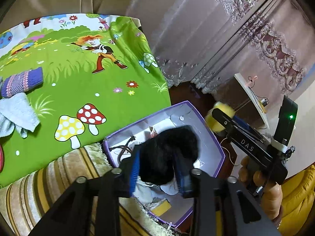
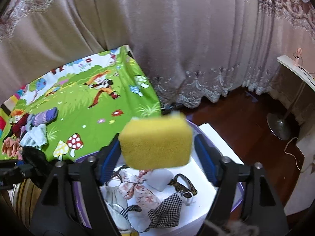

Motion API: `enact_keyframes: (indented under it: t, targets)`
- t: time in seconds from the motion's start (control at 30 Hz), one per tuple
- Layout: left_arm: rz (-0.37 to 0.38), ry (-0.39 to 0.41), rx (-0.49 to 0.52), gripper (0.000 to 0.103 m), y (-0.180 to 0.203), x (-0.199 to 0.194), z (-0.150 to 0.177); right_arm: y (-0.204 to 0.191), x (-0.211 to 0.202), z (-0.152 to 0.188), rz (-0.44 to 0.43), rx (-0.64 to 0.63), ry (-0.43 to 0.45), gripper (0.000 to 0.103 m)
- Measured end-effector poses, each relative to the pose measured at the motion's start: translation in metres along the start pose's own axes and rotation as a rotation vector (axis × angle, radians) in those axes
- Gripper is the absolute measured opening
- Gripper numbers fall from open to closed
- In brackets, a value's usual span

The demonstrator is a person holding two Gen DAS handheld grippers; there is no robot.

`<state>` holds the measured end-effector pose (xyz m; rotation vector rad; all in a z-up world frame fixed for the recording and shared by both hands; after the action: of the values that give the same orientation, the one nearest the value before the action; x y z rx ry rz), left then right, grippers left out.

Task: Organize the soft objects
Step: 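Carry scrunchie and sponge over the white box and open both tools, then move both open tools back over the pile on the blanket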

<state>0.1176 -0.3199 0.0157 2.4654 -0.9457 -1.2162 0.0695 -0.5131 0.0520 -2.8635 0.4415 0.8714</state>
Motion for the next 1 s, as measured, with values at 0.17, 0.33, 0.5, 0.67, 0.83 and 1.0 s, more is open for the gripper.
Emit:
enact_keyframes:
  t: [0.17,0.33,0.5,0.67,0.83,1.0]
  targets:
    - [0.002,-0.001,0.0,0.043,0.0,-0.002,0.002,0.001,0.001,0.002,0.004,0.002,-0.004,0.085]
    - [0.0,0.008,-0.02,0.043,-0.008,-0.006,0.001,-0.003,-0.001,0.001,0.0,-0.002,-0.005,0.085]
    - [-0.011,0.026,-0.031,0.043,-0.017,-0.013,-0.002,-0.009,-0.003,0.0,-0.005,-0.01,-0.006,0.086]
    - [-0.031,0.048,-0.053,0.043,-0.031,-0.021,-0.005,-0.022,-0.007,-0.006,-0.018,-0.017,0.002,0.086]
    - [-0.065,0.071,-0.077,0.043,-0.054,-0.031,-0.01,-0.044,-0.009,-0.007,-0.062,-0.031,-0.004,0.087]
    - [-0.103,0.091,-0.108,0.046,-0.081,-0.044,-0.012,-0.069,-0.007,-0.007,-0.11,-0.052,-0.018,0.087]
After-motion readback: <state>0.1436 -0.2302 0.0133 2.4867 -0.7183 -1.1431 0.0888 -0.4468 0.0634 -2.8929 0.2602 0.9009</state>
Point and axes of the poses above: each gripper's, at about its wrist camera, not at the fingertips, and x roughly the way its jaws point, y to its right, z to its underside, the point moved 3 cm from there along x, roughly the way its jaws point, and after that the axes turned 11 degrees about y, right-handed, at the moved point
